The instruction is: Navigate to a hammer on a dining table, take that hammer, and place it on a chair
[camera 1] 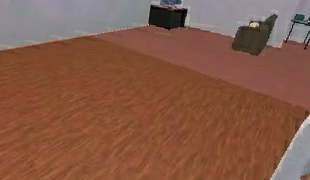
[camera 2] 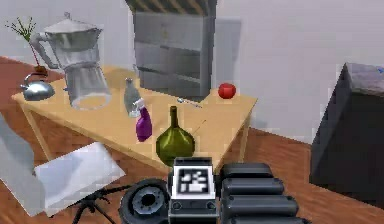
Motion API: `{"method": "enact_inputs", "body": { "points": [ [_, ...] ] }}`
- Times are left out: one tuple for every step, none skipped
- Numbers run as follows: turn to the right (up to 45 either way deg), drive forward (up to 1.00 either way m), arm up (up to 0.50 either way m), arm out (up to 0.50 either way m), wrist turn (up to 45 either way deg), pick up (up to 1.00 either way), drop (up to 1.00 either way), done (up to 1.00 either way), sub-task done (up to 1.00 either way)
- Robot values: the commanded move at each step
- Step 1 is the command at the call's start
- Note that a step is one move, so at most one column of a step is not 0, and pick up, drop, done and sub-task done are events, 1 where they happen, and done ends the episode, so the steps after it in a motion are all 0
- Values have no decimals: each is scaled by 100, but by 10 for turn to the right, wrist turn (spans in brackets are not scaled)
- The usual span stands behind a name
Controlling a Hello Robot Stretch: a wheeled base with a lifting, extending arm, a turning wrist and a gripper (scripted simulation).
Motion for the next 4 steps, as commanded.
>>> {"method": "enact_inputs", "body": {
  "points": [
    [0,45,0,0,0,0,0,0,0],
    [450,0,0,0,0,0,0,0,0],
    [450,0,0,0,0,0,0,0,0],
    [150,0,0,0,0,0,0,0,0]
  ]
}}
